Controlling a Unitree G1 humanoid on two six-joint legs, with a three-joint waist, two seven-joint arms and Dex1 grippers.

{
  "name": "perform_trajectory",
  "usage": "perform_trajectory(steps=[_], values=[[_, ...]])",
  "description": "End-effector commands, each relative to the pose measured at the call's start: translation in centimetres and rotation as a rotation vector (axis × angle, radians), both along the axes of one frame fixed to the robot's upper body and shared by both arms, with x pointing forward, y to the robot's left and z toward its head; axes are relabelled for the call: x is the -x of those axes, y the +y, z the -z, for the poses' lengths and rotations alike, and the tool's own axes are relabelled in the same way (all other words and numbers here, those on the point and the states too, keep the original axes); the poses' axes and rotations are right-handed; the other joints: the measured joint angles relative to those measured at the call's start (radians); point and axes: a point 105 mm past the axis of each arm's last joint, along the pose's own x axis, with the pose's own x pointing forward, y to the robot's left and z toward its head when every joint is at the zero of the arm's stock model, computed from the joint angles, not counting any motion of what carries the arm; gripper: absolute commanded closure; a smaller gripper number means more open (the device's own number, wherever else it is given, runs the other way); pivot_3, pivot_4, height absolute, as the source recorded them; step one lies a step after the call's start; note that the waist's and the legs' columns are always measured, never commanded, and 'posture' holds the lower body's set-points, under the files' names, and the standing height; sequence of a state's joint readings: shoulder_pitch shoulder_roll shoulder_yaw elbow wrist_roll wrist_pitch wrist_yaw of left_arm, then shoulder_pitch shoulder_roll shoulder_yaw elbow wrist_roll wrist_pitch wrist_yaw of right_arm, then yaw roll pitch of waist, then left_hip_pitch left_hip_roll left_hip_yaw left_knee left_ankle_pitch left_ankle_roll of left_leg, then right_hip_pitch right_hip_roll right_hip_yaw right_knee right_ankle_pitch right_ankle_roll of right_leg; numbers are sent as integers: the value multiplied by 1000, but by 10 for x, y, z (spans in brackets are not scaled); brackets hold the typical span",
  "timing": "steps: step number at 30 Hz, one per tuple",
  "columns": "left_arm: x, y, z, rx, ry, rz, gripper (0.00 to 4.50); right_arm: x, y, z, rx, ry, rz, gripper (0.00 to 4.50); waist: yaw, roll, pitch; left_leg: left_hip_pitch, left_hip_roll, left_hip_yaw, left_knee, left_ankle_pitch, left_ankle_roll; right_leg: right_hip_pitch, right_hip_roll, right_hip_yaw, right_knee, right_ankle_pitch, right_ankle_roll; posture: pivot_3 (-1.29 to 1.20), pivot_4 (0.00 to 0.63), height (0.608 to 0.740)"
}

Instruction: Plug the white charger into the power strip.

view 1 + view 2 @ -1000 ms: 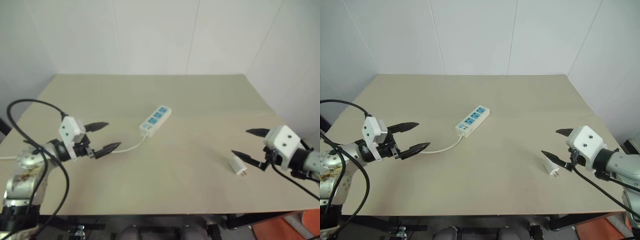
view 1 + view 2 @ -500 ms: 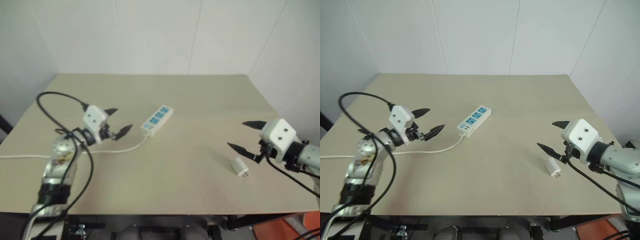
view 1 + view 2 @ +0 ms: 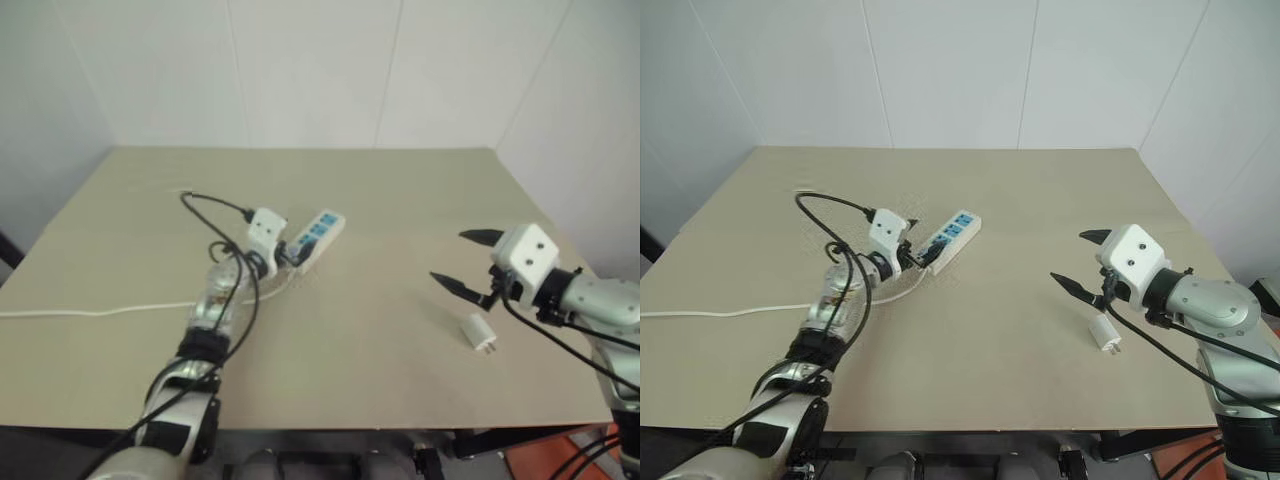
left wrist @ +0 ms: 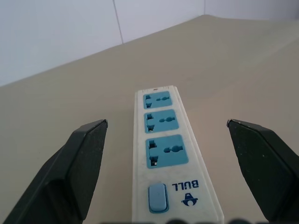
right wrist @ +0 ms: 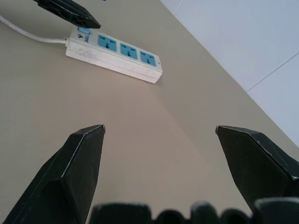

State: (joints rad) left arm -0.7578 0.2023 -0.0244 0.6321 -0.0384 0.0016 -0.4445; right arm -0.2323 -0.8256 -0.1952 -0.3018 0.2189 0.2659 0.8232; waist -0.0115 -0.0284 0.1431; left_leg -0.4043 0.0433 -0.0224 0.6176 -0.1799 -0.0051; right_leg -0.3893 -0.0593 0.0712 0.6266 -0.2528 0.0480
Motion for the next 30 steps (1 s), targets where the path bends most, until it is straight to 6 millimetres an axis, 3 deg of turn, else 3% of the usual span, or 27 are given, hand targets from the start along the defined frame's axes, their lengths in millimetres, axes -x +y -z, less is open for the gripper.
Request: perform_trajectory(steps=[1, 21, 30], values=[[-9, -5, -10, -27, -66, -53, 39, 1, 5, -13, -1, -64, -20, 0, -1, 0, 0, 0, 0, 0, 0, 0, 0, 0, 0, 0, 0, 0, 0, 0, 150, 740], [-19, -15, 24, -22, 134, -56, 39, 5, 9, -14, 11, -71, -36, 0, -1, 0, 0, 0, -1, 0, 0, 0, 0, 0, 0, 0, 0, 0, 1, 0, 150, 740], [-11, -20, 49, -35, 233, -21, 39, 6, 13, -13, 15, -63, -55, 0, -1, 0, 0, 0, -1, 0, 0, 0, 0, 0, 0, 0, 0, -1, 2, 0, 150, 740]])
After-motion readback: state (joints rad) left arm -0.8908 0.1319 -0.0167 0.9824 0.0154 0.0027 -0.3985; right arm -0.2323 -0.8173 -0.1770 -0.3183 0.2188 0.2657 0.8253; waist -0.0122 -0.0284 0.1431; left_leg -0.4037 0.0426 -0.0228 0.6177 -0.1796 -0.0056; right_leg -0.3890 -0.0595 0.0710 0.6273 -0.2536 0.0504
